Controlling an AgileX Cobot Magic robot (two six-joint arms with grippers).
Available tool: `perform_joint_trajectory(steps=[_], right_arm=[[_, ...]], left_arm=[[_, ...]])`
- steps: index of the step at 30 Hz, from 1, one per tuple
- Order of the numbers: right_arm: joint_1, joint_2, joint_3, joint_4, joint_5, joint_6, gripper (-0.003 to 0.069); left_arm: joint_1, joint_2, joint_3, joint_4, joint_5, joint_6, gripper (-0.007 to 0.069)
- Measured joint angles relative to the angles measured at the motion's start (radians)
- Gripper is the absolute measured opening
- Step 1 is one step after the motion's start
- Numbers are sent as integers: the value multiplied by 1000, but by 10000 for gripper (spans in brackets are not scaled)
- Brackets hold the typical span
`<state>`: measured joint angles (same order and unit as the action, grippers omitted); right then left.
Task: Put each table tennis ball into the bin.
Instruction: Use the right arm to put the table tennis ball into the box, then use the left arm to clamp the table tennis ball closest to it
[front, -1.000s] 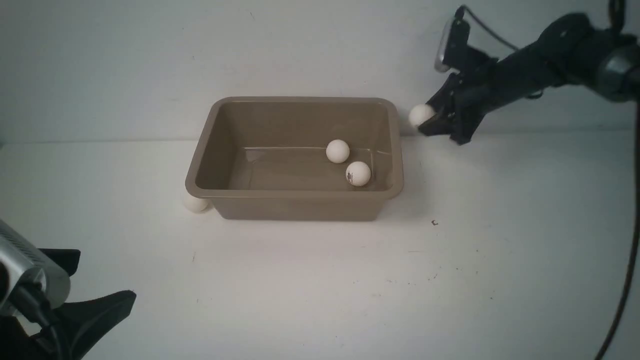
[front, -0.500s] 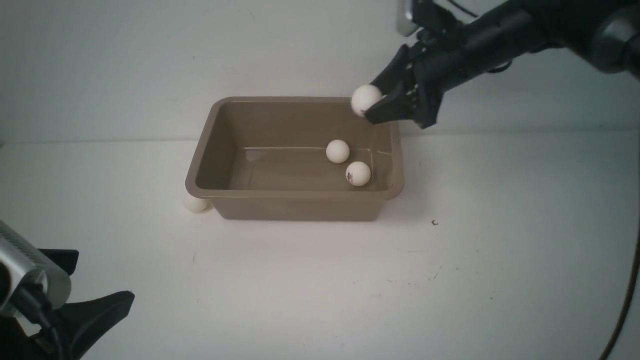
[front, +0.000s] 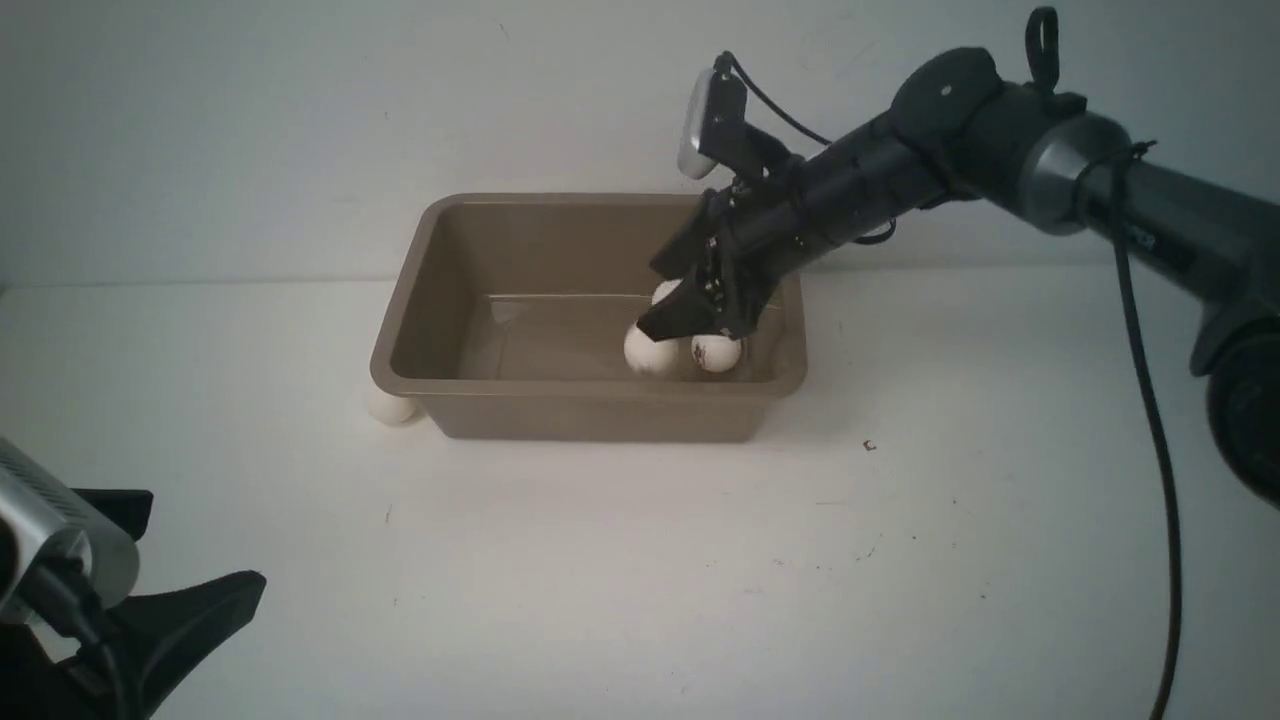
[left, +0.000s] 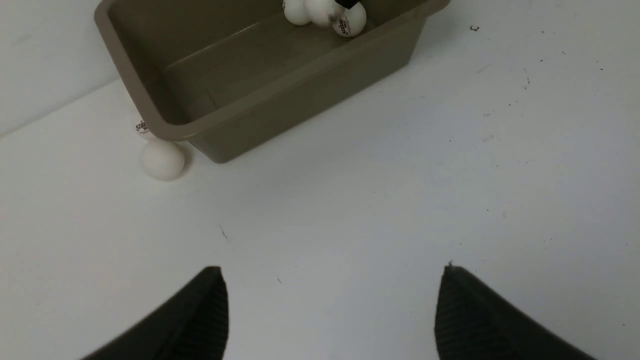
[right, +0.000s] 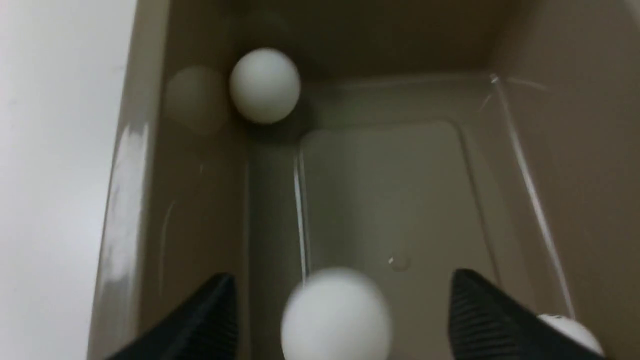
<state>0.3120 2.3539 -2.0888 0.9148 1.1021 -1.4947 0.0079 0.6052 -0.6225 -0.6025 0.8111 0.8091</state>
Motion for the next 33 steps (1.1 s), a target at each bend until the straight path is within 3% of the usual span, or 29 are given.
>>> perform_joint_trajectory(steps=[1, 4, 9, 14, 21, 33], right_arm=[[0, -23, 0, -1, -25, 11, 600], [-15, -112, 2, -17, -84, 28, 632], [-87, -283, 2, -40, -131, 110, 621], [-223, -463, 0, -102, -152, 276, 610], [-380, -622, 0, -137, -75, 435, 609], [-416, -952, 0, -309, -5, 665, 609]], left_arm=[[0, 0, 0, 0, -2, 0, 499], [0, 0, 0, 4, -3, 0, 499], [0, 0, 0, 7, -3, 0, 499], [0, 0, 0, 7, -19, 0, 499], [0, 0, 0, 7, -53, 0, 499], [0, 0, 0, 7, -62, 0, 499]])
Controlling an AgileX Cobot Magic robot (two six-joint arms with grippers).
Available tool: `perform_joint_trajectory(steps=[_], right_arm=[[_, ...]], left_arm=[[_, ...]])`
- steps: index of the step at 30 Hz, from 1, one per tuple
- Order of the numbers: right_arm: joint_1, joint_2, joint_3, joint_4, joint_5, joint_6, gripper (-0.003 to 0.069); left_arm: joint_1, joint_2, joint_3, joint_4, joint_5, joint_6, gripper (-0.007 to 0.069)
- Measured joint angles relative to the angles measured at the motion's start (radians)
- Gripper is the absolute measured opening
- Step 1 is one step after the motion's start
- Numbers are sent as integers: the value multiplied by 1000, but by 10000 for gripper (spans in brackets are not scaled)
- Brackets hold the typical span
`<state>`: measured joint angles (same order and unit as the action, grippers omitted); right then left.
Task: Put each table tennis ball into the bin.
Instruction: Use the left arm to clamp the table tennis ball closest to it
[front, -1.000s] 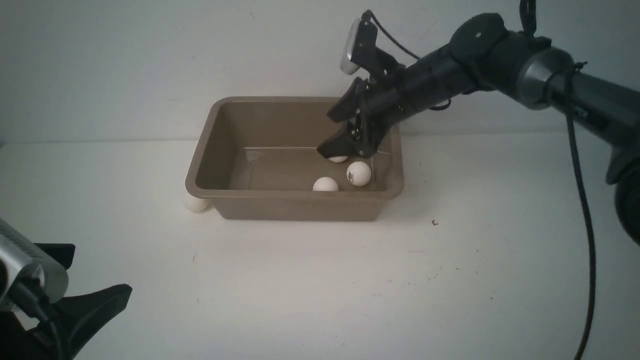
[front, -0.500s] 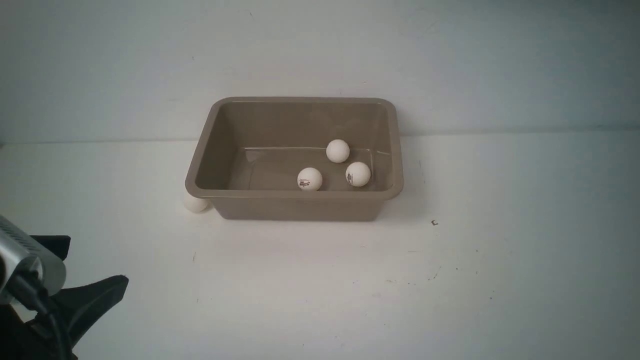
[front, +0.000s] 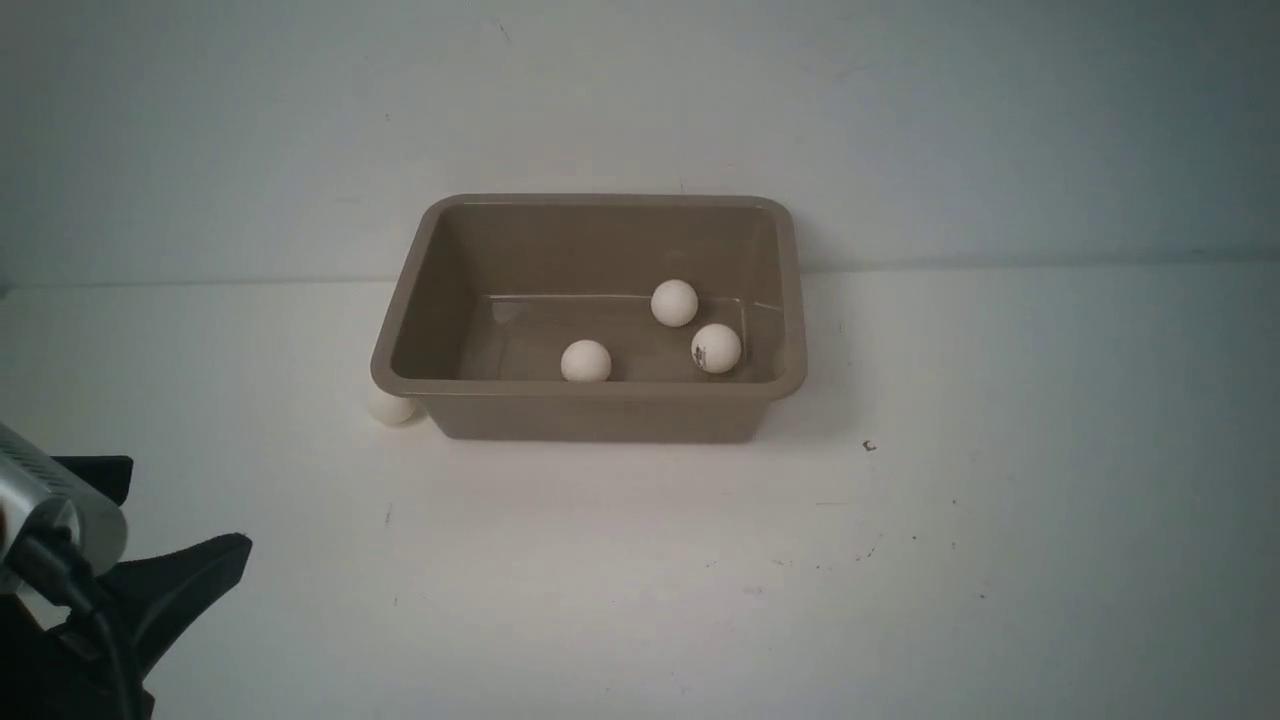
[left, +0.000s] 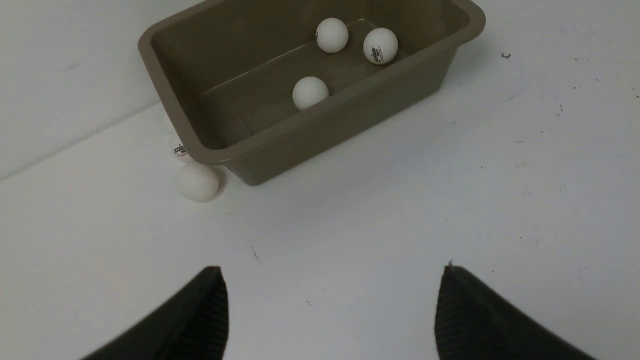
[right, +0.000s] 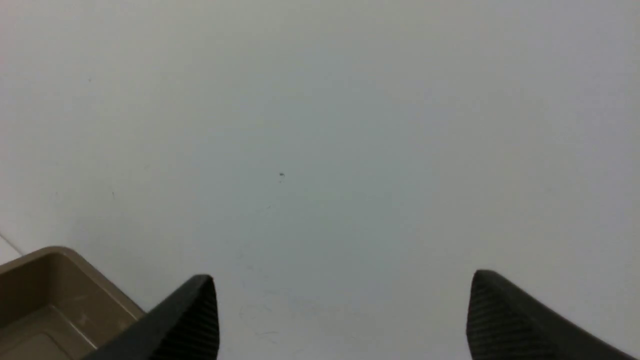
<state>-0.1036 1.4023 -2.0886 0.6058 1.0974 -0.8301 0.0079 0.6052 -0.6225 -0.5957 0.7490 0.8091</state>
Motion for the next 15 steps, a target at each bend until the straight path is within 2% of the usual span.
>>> perform_joint_trajectory(steps=[6, 11, 15], right_arm=[[0, -203, -4, -172, 148, 226, 602], [0, -339, 104, -219, 158, 288, 599], [0, -481, 340, -220, 155, 306, 598]], left_arm=[[0, 0, 0, -3, 0, 0, 499], [0, 0, 0, -3, 0, 0, 499], [0, 0, 0, -3, 0, 0, 499]])
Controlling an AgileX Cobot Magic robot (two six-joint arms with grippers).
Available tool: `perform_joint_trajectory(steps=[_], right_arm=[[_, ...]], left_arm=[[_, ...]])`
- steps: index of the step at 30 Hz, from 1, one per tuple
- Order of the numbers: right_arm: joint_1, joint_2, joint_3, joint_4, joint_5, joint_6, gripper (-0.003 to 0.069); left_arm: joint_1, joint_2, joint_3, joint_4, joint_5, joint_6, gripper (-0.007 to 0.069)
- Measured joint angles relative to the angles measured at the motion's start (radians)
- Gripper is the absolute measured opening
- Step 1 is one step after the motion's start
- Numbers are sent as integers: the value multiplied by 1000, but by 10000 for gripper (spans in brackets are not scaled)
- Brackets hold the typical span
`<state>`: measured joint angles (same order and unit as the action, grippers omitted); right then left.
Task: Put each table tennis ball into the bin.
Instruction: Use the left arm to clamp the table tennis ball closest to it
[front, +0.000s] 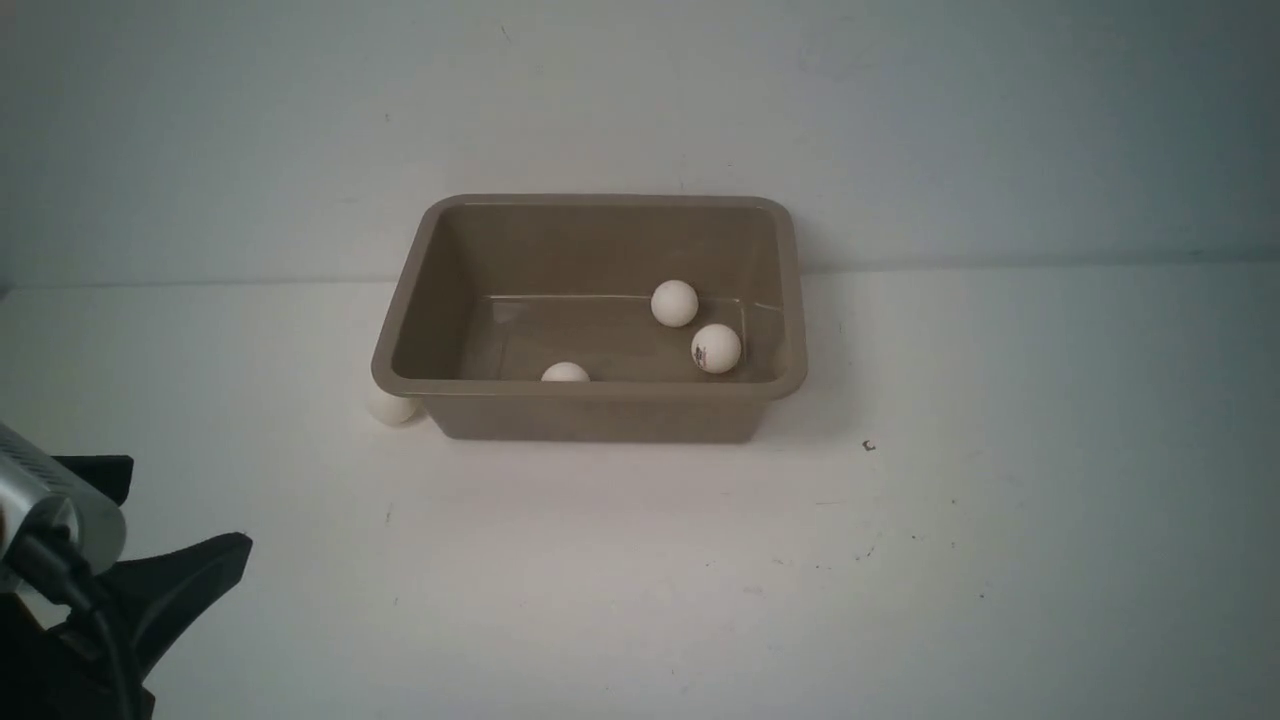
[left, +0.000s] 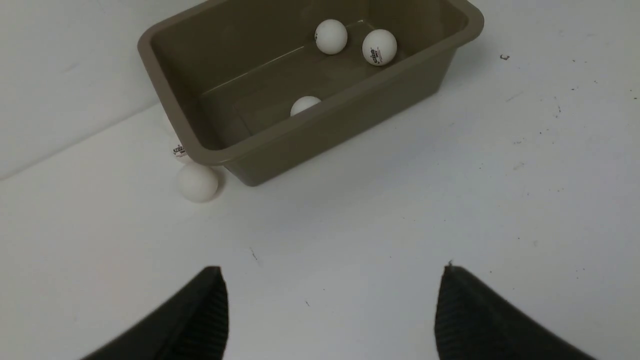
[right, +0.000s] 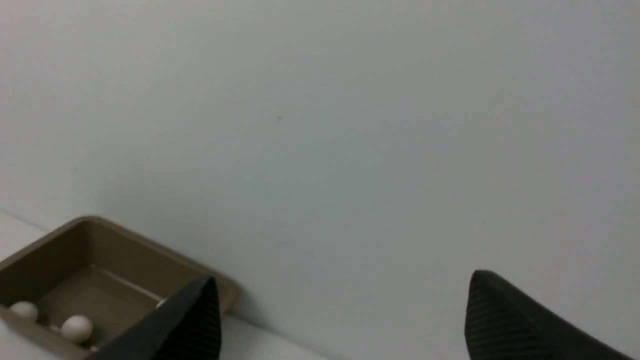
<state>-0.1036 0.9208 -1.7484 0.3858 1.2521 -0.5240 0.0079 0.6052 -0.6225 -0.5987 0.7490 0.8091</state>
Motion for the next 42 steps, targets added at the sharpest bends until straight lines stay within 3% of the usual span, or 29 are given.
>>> perform_joint_trajectory(steps=[4, 8, 16, 24, 42], right_arm=[[0, -134, 306, 0, -45, 1, 594], [1, -263, 638, 44, -207, -41, 594], [28, -445, 1152, 294, -484, -282, 591], [28, -497, 1309, 386, -672, -366, 591], [28, -497, 1318, 399, -528, -362, 591]], left_arm=[[0, 0, 0, 0, 0, 0, 499], [0, 0, 0, 0, 0, 0, 499], [0, 0, 0, -13, 0, 0, 499], [0, 0, 0, -46, 3, 0, 499], [0, 0, 0, -45, 6, 0, 499]])
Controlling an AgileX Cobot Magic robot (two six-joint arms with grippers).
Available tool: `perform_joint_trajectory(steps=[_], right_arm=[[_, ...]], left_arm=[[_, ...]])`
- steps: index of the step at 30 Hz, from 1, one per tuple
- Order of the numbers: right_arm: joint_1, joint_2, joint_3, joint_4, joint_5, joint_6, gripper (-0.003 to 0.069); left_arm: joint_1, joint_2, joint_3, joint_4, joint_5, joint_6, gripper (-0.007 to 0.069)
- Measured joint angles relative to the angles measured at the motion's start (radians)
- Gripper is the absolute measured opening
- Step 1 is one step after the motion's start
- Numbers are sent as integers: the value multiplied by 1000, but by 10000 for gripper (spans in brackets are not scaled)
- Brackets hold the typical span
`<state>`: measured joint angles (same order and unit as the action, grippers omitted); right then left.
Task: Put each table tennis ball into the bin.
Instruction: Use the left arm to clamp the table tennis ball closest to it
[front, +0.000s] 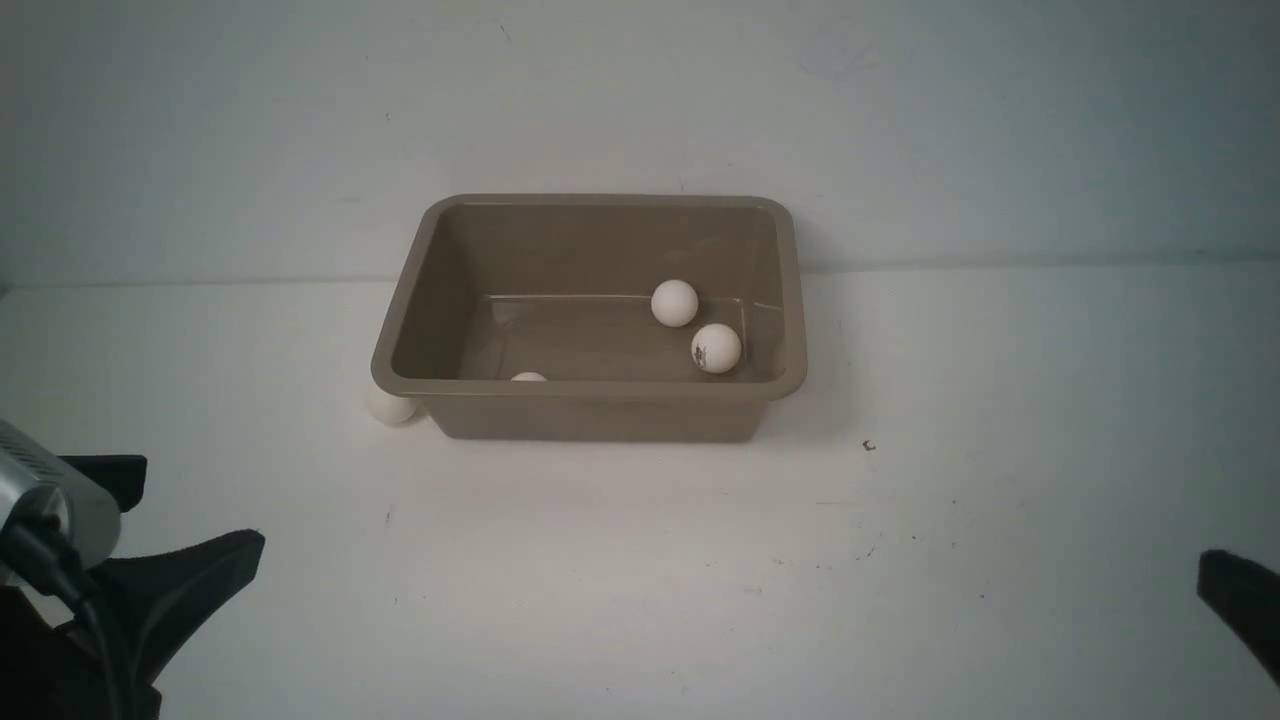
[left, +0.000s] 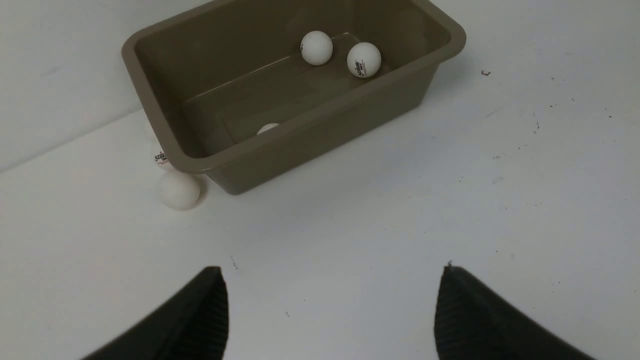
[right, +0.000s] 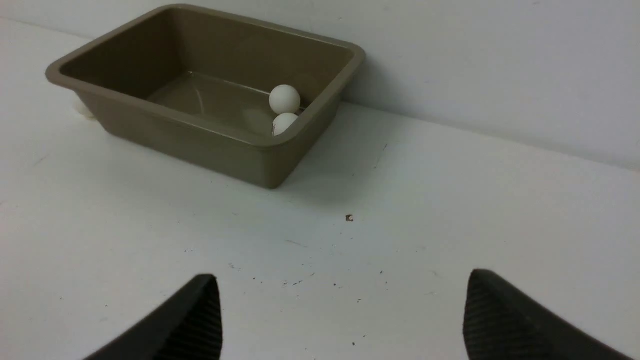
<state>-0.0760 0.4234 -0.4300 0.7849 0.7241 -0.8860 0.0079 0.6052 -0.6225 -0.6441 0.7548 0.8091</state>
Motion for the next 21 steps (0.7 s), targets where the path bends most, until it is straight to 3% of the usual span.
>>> perform_joint_trajectory(steps=[13, 19, 21], right_arm=[[0, 0, 7, -28, 62, 1, 591], [0, -28, 7, -46, -185, 2, 591], [0, -59, 7, -115, -242, 2, 591]], left_arm=[[0, 0, 0, 0, 1, 0, 499], [0, 0, 0, -1, 2, 0, 499], [0, 0, 0, -4, 2, 0, 499]])
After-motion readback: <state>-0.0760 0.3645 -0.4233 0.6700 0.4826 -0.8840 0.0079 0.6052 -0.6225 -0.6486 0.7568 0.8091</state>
